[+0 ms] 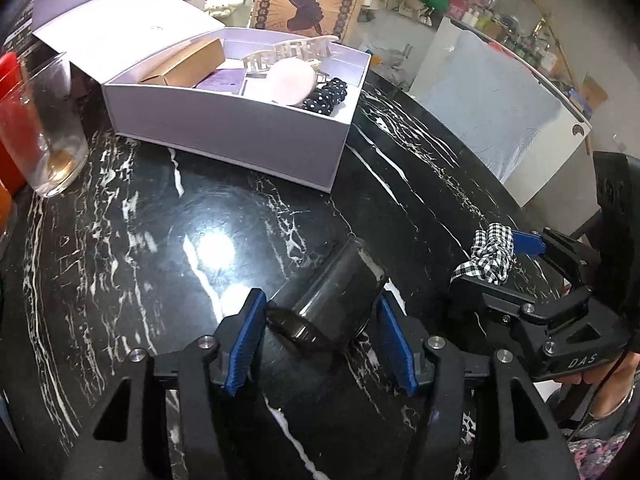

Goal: Organize rigid objects
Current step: 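Carry the dark cylinder and gingham scrunchie over the lavender box with both tools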

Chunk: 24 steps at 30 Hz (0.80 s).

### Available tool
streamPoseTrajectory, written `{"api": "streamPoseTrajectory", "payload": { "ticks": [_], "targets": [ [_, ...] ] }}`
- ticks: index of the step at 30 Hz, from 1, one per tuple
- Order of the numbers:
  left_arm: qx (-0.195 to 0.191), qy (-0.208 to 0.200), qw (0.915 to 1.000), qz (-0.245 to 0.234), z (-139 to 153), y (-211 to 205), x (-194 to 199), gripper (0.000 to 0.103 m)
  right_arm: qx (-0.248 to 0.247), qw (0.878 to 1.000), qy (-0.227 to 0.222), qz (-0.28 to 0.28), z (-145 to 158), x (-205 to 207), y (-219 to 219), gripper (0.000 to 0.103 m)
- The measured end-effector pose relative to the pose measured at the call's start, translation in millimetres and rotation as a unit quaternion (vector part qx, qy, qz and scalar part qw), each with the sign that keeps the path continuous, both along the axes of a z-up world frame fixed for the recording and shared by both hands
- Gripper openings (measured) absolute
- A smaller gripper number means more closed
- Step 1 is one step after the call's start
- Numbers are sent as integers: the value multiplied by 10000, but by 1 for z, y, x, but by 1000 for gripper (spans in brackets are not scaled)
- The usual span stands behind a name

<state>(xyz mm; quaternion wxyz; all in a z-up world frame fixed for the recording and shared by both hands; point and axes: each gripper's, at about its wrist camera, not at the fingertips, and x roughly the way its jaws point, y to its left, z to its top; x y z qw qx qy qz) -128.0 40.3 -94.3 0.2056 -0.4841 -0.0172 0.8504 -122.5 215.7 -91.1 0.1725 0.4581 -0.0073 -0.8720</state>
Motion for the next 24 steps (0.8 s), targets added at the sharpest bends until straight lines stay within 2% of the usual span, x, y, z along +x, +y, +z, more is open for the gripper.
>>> {"api": "streamPoseTrajectory", "payload": {
  "ticks": [11,16,20,24],
  "targets": [
    [-29,148,9999,0,-1,4,-9,58,-6,10000,-64,-61,-2,-2,2,99],
    [128,207,9996,114,-1,0,-7,59,-12,9999,-80,-62,-3,-3,2,99],
    [96,240,9995,165,-1,-3,-5,54,-2,9999,-71,-73,-4,-4,3,99],
    [170,153,9996,171,0,-8,-3,53,-7,10000,-70,-71,-4,-3,3,99]
  ]
}}
